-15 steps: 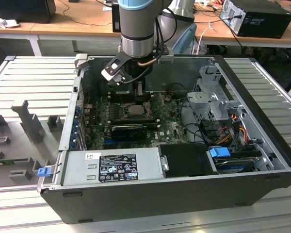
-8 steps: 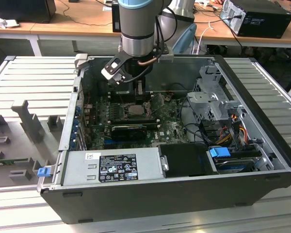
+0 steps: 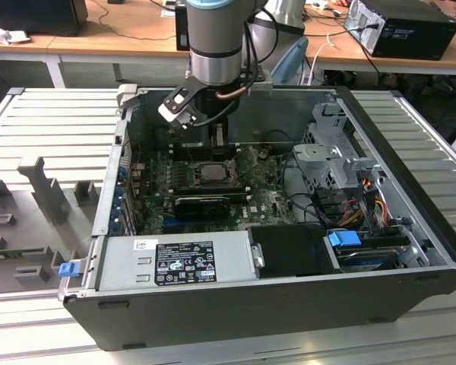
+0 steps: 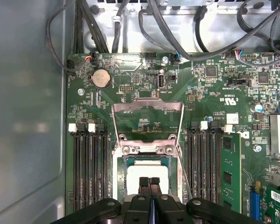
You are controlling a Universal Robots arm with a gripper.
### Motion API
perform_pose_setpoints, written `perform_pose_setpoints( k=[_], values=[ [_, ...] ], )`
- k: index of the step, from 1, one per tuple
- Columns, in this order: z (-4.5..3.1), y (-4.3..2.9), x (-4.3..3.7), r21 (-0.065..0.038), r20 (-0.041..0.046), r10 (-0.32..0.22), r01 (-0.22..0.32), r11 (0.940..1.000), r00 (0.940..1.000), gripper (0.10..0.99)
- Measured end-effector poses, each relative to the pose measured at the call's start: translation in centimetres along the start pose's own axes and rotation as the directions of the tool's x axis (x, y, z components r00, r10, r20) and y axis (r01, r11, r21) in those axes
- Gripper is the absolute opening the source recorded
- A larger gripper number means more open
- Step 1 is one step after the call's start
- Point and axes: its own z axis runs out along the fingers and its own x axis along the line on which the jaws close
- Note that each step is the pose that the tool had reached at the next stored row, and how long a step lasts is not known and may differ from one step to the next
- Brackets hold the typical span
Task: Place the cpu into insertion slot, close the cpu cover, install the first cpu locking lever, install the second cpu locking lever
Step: 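Close the cpu cover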
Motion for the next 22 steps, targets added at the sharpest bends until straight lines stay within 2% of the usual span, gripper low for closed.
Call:
perform_pose_setpoints(
  k=[22],
  values=[
    [-0.30,0.02,0.00,0.000,0.0004,0.000,0.000,1.0000,1.0000,0.106]
  ],
)
